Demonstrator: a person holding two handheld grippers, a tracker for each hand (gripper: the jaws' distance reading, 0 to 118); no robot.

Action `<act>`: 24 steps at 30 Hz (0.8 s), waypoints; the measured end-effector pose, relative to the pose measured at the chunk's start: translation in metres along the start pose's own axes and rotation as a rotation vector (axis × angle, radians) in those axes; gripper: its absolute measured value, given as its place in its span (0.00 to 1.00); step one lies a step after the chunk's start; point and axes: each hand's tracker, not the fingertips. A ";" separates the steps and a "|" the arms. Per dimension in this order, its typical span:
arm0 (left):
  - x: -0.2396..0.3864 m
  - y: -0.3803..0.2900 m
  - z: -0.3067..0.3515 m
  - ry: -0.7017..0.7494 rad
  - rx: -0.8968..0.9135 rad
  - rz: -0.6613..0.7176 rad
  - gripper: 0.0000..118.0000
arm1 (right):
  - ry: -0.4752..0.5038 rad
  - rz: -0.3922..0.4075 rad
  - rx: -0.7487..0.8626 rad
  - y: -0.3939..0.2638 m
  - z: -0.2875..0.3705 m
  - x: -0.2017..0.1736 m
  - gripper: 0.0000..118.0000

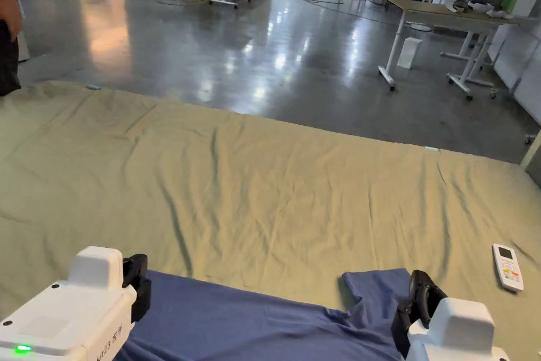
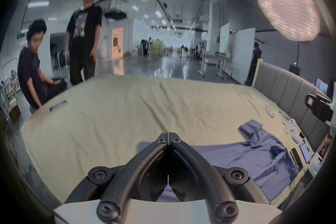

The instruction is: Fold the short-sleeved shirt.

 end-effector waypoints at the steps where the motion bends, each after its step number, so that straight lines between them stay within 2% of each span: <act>1: -0.010 0.000 -0.017 0.020 -0.033 0.019 0.00 | 0.001 0.001 -0.008 -0.002 -0.002 0.001 0.00; 8: -0.054 0.003 -0.130 0.026 -0.319 0.015 0.00 | -0.016 0.021 -0.074 -0.015 -0.017 0.009 0.00; 9: -0.057 0.004 -0.143 0.022 -0.348 0.018 0.03 | -0.018 0.018 -0.087 -0.017 -0.019 0.011 0.00; 10: -0.059 0.004 -0.155 0.022 -0.372 0.017 0.12 | -0.022 0.015 -0.100 -0.019 -0.021 0.013 0.00; 11: -0.060 0.005 -0.168 0.016 -0.415 0.016 0.30 | -0.026 0.021 -0.108 -0.021 -0.023 0.014 0.00; 12: -0.060 0.004 -0.178 0.016 -0.451 0.019 0.41 | -0.030 0.024 -0.115 -0.022 -0.024 0.015 0.00; 13: -0.059 0.003 -0.188 0.030 -0.489 0.021 0.50 | -0.035 0.024 -0.122 -0.024 -0.025 0.017 0.00; 14: -0.058 0.002 -0.198 0.041 -0.510 0.022 0.55 | -0.039 0.024 -0.131 -0.026 -0.026 0.019 0.00; 20: -0.040 -0.010 -0.229 0.078 -0.605 -0.088 0.55 | -0.066 0.015 -0.188 -0.038 -0.030 0.030 0.00; 22: -0.033 -0.016 -0.234 0.079 -0.632 -0.122 0.44 | -0.073 0.013 -0.206 -0.042 -0.030 0.034 0.00; 24: -0.026 -0.019 -0.235 0.086 -0.607 -0.128 0.24 | -0.078 0.016 -0.218 -0.045 -0.029 0.037 0.00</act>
